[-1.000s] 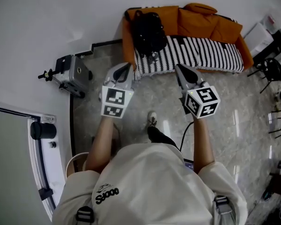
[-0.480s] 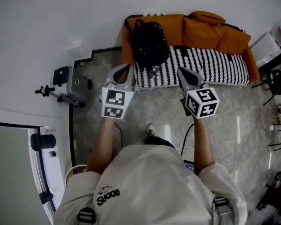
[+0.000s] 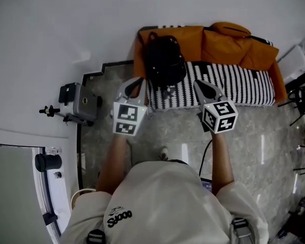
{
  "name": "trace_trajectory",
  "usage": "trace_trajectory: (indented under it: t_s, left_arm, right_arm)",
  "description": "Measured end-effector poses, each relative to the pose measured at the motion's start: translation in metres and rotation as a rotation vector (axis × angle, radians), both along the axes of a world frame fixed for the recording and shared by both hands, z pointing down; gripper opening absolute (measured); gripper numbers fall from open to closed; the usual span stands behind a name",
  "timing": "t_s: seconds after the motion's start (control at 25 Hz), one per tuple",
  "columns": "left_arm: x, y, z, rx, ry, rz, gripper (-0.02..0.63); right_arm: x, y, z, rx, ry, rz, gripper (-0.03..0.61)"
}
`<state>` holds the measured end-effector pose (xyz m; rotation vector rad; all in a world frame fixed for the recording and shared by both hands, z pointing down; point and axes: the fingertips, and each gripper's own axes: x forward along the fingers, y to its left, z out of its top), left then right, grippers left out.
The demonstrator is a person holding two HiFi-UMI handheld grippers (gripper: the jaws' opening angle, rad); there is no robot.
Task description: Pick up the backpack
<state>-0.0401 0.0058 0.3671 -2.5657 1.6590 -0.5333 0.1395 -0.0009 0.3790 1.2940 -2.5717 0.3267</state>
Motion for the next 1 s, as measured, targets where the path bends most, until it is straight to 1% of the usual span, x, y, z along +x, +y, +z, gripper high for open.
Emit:
trace_trajectory:
  t_s: [0.4,0.56,0.76,1.0]
  left_arm:
    - [0.0,-0.046,0.007,-0.017,-0.006,-0.019,0.011]
    - [-0.003,-0.074,0.011,-0.019,-0.008,-0.015,0.011]
    - [-0.012,-0.129,0.023,-0.023,-0.002,0.001,0.011]
    - [-0.025,-0.218,0.029,-0.038,-0.007,0.024,0.011]
  right_arm:
    - [-0.002,-0.045,0.01,-0.026,0.006,-0.017,0.003]
    - [-0.008,-0.067,0.017,-0.036,0.018,-0.023,0.003]
    - [-0.017,-0.116,0.027,-0.049,0.034,-0.013,0.003]
    - [-0.033,-0.194,0.036,-0.077,0.039,0.01,0.005]
